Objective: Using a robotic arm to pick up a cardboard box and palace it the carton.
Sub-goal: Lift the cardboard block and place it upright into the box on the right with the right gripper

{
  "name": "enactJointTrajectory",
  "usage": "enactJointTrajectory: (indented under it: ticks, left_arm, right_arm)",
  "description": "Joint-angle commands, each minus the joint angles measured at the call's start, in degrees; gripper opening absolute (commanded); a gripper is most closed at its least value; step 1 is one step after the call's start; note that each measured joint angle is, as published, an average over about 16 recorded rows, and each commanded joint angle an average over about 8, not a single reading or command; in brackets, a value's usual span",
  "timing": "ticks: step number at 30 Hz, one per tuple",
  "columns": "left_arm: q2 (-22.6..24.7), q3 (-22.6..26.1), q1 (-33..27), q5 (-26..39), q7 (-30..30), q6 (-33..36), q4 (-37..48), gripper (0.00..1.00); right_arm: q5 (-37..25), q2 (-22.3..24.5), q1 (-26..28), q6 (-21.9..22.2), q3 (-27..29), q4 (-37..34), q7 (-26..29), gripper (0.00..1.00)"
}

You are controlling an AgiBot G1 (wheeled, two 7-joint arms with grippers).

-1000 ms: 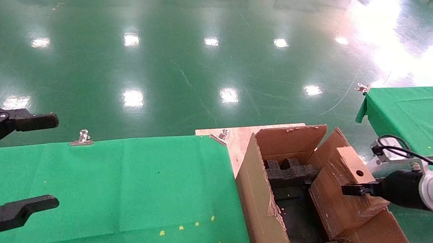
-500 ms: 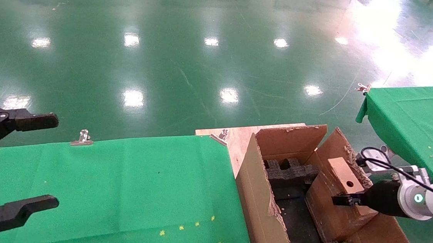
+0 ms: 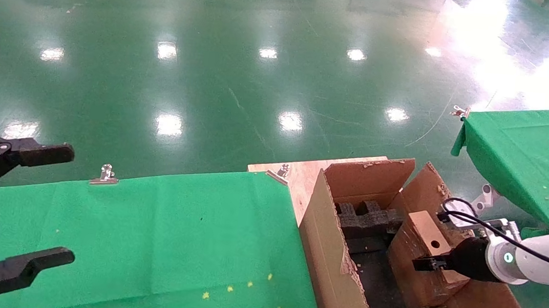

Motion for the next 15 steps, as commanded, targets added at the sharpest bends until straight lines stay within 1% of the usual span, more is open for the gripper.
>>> enactJointTrajectory:
  ticks: [1, 15]
  left_arm:
    - [0.0, 0.0, 0.0, 0.0, 0.0, 0.0, 0.0, 1.00]
    - [0.0, 0.0, 0.0, 0.0, 0.0, 0.0, 0.0, 1.00]
  right_arm:
    - [0.7, -0.7, -0.9, 0.0, 0.1, -0.8, -0.4, 0.00]
    - [6.2, -5.4, -7.8, -0.8, 2.5, -7.3, -5.5, 0.00]
